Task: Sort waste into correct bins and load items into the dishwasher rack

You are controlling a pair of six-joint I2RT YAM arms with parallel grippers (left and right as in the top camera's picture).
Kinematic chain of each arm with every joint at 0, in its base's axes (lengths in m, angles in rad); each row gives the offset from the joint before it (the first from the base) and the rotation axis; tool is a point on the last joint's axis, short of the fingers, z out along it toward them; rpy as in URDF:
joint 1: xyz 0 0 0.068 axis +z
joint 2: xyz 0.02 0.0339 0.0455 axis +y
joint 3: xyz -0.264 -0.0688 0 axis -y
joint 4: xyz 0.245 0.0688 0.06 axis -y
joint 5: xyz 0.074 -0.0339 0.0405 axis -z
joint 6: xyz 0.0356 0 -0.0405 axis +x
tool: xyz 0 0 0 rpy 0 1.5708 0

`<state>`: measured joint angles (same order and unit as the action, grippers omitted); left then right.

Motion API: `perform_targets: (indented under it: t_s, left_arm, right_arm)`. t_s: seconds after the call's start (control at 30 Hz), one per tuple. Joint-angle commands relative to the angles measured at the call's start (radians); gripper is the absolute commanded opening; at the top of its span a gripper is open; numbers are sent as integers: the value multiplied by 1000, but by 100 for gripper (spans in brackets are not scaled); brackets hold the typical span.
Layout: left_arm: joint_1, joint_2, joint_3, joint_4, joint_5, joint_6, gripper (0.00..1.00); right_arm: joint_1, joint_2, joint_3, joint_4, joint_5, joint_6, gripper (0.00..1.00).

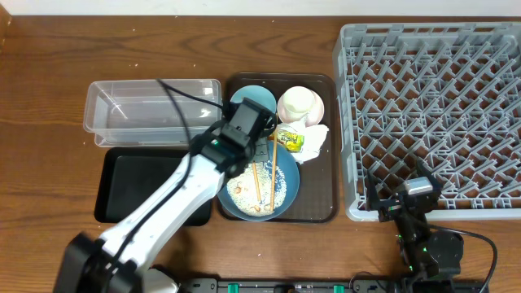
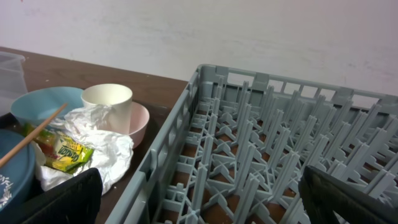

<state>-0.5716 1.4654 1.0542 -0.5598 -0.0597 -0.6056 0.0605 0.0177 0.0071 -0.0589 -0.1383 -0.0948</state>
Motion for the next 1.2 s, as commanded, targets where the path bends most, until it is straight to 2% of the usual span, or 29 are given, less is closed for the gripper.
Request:
perform_targets:
  t_s: [0.0,0.2,0.4,0.9,1.17]
  left_arm:
    - [0,-64,-5,-21,-40,3,6]
    - [27,-145,-5,-62,-193,2,6]
    - [89,-172,-5,-84,-203,2,6]
    - [85,-122,-5,-87,25,1,6]
    - [15,6,-5,-43,26,-23,6]
  right_arm:
    - [5,-3,-2,-4,-1,11,99]
    - [5,-3,-2,-4,-1,11,99]
    - [5,-3,-2,-4,-1,11,99]
    - [5,-3,-2,-4,-1,11,99]
    - [5,-3,-2,-4,-1,11,99]
